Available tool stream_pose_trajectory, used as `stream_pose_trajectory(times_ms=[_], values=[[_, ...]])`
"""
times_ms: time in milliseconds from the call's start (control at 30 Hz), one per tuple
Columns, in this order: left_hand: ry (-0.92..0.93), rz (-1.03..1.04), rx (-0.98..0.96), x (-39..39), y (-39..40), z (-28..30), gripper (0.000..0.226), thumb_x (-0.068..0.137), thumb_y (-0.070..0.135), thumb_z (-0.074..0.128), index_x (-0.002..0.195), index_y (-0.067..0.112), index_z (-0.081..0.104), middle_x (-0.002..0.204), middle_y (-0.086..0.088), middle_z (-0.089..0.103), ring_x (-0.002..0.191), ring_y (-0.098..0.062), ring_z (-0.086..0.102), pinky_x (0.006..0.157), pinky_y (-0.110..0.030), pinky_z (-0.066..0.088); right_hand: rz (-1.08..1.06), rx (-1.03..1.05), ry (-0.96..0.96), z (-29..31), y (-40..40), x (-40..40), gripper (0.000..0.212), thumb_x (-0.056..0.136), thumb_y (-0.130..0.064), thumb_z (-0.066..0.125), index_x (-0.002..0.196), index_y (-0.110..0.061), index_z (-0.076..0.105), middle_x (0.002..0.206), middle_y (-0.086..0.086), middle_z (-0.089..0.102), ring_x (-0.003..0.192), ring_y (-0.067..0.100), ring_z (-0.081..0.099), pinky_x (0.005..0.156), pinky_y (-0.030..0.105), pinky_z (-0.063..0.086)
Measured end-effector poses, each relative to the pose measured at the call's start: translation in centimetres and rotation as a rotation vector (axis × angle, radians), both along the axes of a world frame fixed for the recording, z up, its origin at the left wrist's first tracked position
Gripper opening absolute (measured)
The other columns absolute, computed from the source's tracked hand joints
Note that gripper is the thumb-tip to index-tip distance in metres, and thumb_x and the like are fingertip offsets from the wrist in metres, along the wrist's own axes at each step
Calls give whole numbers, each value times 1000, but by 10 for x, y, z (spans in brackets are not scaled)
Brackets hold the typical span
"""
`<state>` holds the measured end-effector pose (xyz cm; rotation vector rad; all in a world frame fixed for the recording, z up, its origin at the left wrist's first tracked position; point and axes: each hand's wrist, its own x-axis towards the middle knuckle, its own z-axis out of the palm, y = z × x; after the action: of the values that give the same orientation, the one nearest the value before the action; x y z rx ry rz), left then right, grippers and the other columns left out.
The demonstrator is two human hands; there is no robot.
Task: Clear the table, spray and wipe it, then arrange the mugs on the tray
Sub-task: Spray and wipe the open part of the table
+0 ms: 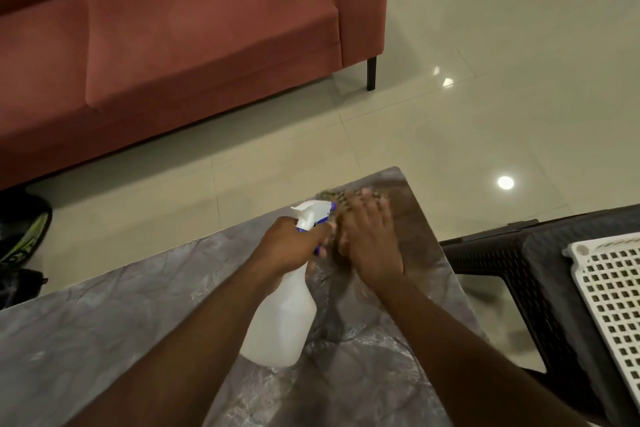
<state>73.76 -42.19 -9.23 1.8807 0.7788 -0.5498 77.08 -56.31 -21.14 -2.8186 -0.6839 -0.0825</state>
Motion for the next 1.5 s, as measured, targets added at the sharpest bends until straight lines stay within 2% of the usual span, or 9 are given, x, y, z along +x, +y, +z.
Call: stream_pose_trajectory(times_ms=[133, 333, 500, 733, 833, 933, 1100, 1300, 1500], values=[[-9, 28, 49, -10, 0, -1, 23, 83, 32, 65, 90, 11, 72, 72, -14, 70, 54, -24, 59, 61, -34, 47, 348, -54, -33, -9, -51, -15, 48, 91, -39, 41, 135, -21, 46, 138, 8, 52, 134, 30, 41, 113, 51, 29], [-25, 102, 24, -17, 0, -1, 26, 86, 34, 65, 74, 11, 69, 66, -6, 71, 48, -21, 57, 57, -30, 47, -287, 12, 53, 10, 2, 16, 51, 94, -37, 48, 140, -18, 42, 145, 15, 43, 138, 36, 32, 115, 54, 19], [19, 71, 64, -24, -1, 5, 23, 83, 26, 64, 66, 9, 67, 58, -7, 66, 46, -22, 57, 54, -28, 46, 321, -56, 42, 0, -31, -29, 45, 93, -35, 40, 135, -21, 47, 143, 10, 47, 135, 33, 38, 110, 57, 28], [41, 103, -18, -46, 5, 3, 28, 83, 30, 67, 72, 5, 73, 76, -14, 74, 48, -25, 57, 59, -32, 48, -236, -20, 119, 8, -27, 28, 52, 98, -39, 39, 147, -21, 30, 154, 12, 28, 142, 36, 19, 116, 55, 10], [-20, 129, 44, -63, -1, -7, 20, 82, 27, 66, 67, 14, 66, 59, -7, 67, 40, -21, 56, 55, -30, 46, 157, -64, 54, -3, -25, -33, 53, 95, -40, 41, 144, -21, 35, 149, 12, 38, 140, 34, 28, 114, 56, 19], [-37, 121, 35, -89, -14, -16, 17, 81, 31, 67, 85, 15, 71, 71, -9, 72, 50, -23, 59, 60, -34, 49, 422, -143, -9, -15, -93, -68, 57, 92, -40, 45, 145, -25, 31, 152, 5, 33, 142, 28, 26, 115, 51, 21], [-29, 108, -6, -126, -31, -20, 26, 76, 36, 66, 90, 16, 73, 61, -3, 71, 42, -16, 58, 52, -25, 47, -244, -42, 84, 3, -74, -58, 49, 91, -35, 47, 136, -16, 45, 141, 10, 48, 136, 32, 36, 112, 51, 25], [-38, 113, -11, -181, -53, -10, 24, 81, 36, 67, 99, 20, 71, 71, -3, 73, 44, -16, 60, 53, -23, 46, 286, -103, 36, 9, -122, -193, 49, 93, -31, 40, 139, -15, 44, 143, 9, 47, 135, 31, 38, 110, 54, 31], [-7, 78, 57, -230, -77, -12, 18, 79, 35, 65, 79, 18, 67, 59, 2, 66, 43, -9, 61, 48, -19, 41, -228, -171, 100, 16, -147, -186, 49, 100, -30, 36, 145, -10, 33, 151, 12, 34, 143, 31, 22, 116, 50, 15]])
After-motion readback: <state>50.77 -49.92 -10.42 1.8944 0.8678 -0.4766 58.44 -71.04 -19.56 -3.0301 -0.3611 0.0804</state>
